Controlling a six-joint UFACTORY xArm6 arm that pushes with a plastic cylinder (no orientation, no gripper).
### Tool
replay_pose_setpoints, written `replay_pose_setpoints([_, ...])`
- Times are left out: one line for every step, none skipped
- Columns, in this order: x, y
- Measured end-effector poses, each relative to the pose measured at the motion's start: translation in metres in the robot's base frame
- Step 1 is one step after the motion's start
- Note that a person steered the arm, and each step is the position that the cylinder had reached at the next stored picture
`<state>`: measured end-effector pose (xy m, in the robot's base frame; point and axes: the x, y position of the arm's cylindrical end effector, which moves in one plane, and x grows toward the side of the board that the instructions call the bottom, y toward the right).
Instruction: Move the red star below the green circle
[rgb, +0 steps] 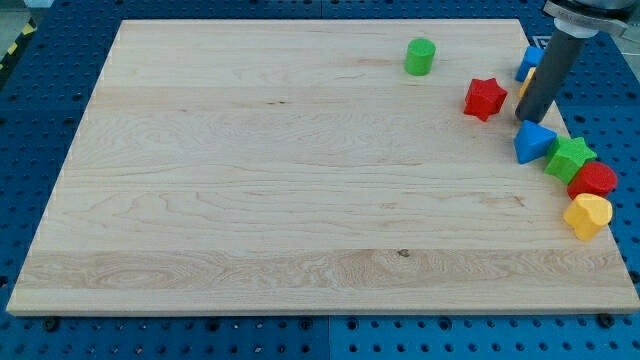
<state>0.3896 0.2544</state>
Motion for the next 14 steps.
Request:
replay_pose_setpoints([-0.007, 0.0])
replay_pose_setpoints([-0.022, 0.0])
replay_pose_setpoints([-0.037, -0.009])
replay_pose_setpoints([-0.038, -0.018])
replay_pose_setpoints([-0.026, -0.018])
replay_pose_setpoints([-0.026, -0.018])
replay_pose_setpoints([-0.024, -0.039])
replay_pose_setpoints([-0.026, -0.071])
replay_pose_setpoints([-0.035, -0.077])
replay_pose_setpoints([-0.017, -0.063])
replay_pose_setpoints([0.016, -0.067])
replay_pose_setpoints([0.019, -0.076])
replay_pose_setpoints([0.037, -0.095])
replay_pose_setpoints([0.033, -0.106])
